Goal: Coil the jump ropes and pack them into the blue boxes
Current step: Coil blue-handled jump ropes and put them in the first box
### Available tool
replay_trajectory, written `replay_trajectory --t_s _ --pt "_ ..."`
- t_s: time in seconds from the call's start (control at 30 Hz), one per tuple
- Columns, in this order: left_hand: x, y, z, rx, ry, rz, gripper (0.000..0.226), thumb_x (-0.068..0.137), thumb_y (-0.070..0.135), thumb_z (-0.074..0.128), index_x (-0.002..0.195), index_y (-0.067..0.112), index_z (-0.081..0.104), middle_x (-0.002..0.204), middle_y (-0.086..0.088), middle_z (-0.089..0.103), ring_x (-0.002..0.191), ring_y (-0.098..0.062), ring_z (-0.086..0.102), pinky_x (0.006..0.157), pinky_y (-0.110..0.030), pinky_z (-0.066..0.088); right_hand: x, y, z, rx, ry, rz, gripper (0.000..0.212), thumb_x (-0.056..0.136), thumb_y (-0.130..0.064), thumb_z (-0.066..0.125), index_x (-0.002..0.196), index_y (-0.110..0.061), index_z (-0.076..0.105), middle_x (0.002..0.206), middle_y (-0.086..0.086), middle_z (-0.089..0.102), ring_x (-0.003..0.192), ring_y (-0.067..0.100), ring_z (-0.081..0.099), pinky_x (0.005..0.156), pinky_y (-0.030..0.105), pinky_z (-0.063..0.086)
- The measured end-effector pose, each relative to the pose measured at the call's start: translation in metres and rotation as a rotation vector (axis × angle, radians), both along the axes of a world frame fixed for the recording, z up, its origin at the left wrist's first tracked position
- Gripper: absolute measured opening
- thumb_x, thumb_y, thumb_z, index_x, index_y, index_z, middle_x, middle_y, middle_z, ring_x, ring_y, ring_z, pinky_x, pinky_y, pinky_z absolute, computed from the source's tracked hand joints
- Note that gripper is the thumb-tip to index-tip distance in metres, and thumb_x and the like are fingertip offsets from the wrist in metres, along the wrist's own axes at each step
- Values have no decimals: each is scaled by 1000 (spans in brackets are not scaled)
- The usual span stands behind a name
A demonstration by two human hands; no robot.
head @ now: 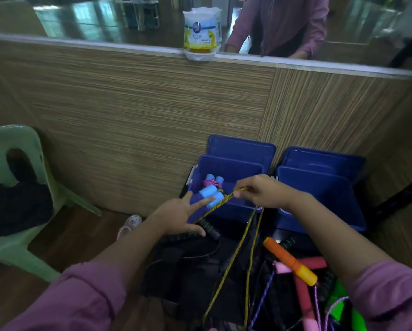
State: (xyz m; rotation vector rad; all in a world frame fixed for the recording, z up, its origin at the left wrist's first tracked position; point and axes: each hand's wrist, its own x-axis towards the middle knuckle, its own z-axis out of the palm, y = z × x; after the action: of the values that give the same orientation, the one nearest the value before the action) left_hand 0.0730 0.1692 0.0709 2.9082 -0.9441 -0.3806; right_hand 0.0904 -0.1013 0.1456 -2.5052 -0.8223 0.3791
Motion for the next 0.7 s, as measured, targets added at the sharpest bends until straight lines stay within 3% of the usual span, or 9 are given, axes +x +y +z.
replay_trajectory --t_s 0.13,0.27,0.4,0.5,0.57,0.63,0.7 --pt "-8 -14 -5 60 -89 -122 111 78 79 45 152 19 -13 134 -11 40 100 -33 58 81 -40 45 8 1 -2 10 55 30 11 96 -27 54 92 -24 64 79 2 62 67 9 49 64 21 39" --pt "-18 -22 -10 -91 -77 -264 110 81 77 43 147 20 -25 129 -10 46 98 -31 57 84 -42 48 12 0 -11 60 122 21 14 95 -24 57 85 -35 59 80 -11 60 69 -3 51 66 12 38" --pt "-28 -27 -5 -206 -121 -372 95 88 60 50 151 22 -11 120 -11 48 92 -28 58 79 -38 50 13 -3 -23 117 181 -9 6 92 -25 61 90 -24 66 89 -2 67 83 11 60 76 23 46" --pt "-30 -26 -5 -255 -216 -402 83 90 53 52 151 19 5 115 -12 50 85 -26 59 71 -32 51 10 -5 -35 230 229 -95 6 90 -27 63 89 -26 68 88 0 69 80 8 61 76 21 47" --pt "-29 -25 -1 -348 -170 -315 82 88 55 52 149 22 8 122 -11 50 92 -27 61 78 -35 52 10 -8 -48 298 277 -182 10 91 -27 61 89 -24 71 82 8 67 71 12 55 70 29 46" --pt "-28 -24 7 -474 -106 -206 82 85 51 58 147 22 13 128 -11 51 103 -27 60 88 -35 48 5 -9 -60 327 339 -266 16 94 -12 57 87 -13 71 78 21 66 69 15 53 70 40 50" --pt "-25 -21 13 -551 -109 -102 83 83 46 64 147 13 21 130 -13 52 107 -28 59 91 -30 43 -6 -6 -68 367 392 -343 29 95 -4 52 72 -13 67 58 12 60 56 8 53 64 39 51"
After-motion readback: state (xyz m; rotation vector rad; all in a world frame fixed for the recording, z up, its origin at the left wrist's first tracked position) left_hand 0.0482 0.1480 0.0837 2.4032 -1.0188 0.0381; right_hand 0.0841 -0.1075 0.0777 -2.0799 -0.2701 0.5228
